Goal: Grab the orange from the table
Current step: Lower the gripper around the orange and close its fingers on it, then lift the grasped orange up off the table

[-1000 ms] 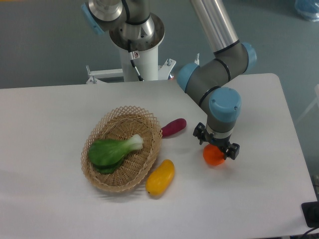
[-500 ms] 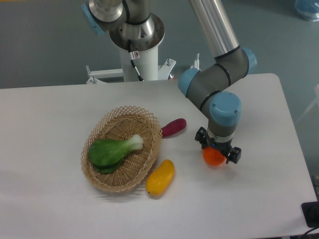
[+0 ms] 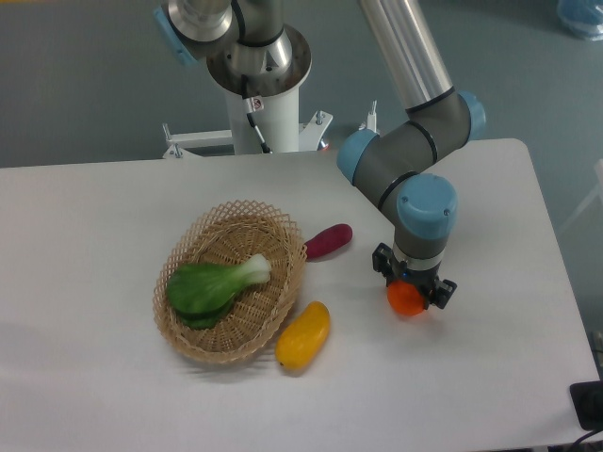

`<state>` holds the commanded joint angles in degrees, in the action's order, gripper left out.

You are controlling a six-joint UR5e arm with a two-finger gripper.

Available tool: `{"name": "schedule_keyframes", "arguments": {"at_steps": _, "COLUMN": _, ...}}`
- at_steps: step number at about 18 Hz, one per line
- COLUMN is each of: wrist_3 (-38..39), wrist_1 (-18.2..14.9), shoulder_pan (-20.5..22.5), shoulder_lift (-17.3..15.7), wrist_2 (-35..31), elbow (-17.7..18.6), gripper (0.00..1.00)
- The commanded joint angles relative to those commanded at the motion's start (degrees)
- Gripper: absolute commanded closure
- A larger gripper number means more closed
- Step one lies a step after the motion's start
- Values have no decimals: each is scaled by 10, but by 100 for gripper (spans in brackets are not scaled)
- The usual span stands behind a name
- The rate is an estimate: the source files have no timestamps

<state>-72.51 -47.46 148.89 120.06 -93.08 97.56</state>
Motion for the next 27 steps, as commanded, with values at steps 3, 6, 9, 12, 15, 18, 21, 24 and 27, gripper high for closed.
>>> {"name": "schedule_keyframes", "arguments": {"at_steps": 3, "wrist_3": -1, "wrist_1": -1, "shoulder_pan": 1, "shoulder_lift": -1, "wrist_2": 0, "elbow": -2, "gripper": 32}}
{"name": "schedule_keyframes", "arguments": {"at_steps": 6, "wrist_3": -1, "wrist_1": -3, "shoulder_pan": 1, "shoulder_lift": -7, "wrist_2": 0, "elbow": -12, "gripper": 32}}
{"name": "schedule_keyframes", "arguments": {"at_steps": 9, "wrist_3": 2, "wrist_1": -34, "shoulder_pan": 1, "shoulder_lift": -30, "wrist_2": 5, "elbow": -49, "gripper": 32}}
{"name": "schedule_keyframes", "arguments": {"at_steps": 12, "wrist_3": 2, "wrist_1": -119, "shoulder_pan": 0, "shoulder_lift": -47, "wrist_2": 24, "elbow": -97, "gripper": 32}}
{"name": "schedule_keyframes", "arguments": {"at_steps": 15, "wrist_3": -1, "wrist_1": -217, "shoulder_pan": -2, "shoulder_lift": -60, "wrist_2": 47, "elbow": -155, "gripper": 32}}
{"name": "schedule_keyframes", "arguments": {"at_steps": 18, "wrist_3": -3, "wrist_1": -267, "shoulder_pan": -27, "shoulder_lift": -83, "wrist_2": 73, "elbow": -187, "gripper": 32}}
{"name": "schedule_keyframes", "arguments": {"at_steps": 21, "wrist_3": -46, "wrist_1": -304, "shoulder_pan": -42, "shoulder_lift": -104, "wrist_2": 88, "elbow": -205, "gripper": 32}}
{"name": "schedule_keyframes", "arguments": {"at_steps": 24, "wrist_3": -75, "wrist_1": -335, "shoulder_pan": -34, "shoulder_lift": -111, "wrist_2": 84, "elbow": -208, "gripper": 32}}
{"name": "schedule_keyframes", "arguments": {"at_steps": 27, "wrist_3": -111, "wrist_1": -336, "shoulder_pan": -24, "shoulder_lift": -120, "wrist_2": 86, "elbow": -210, "gripper": 32}}
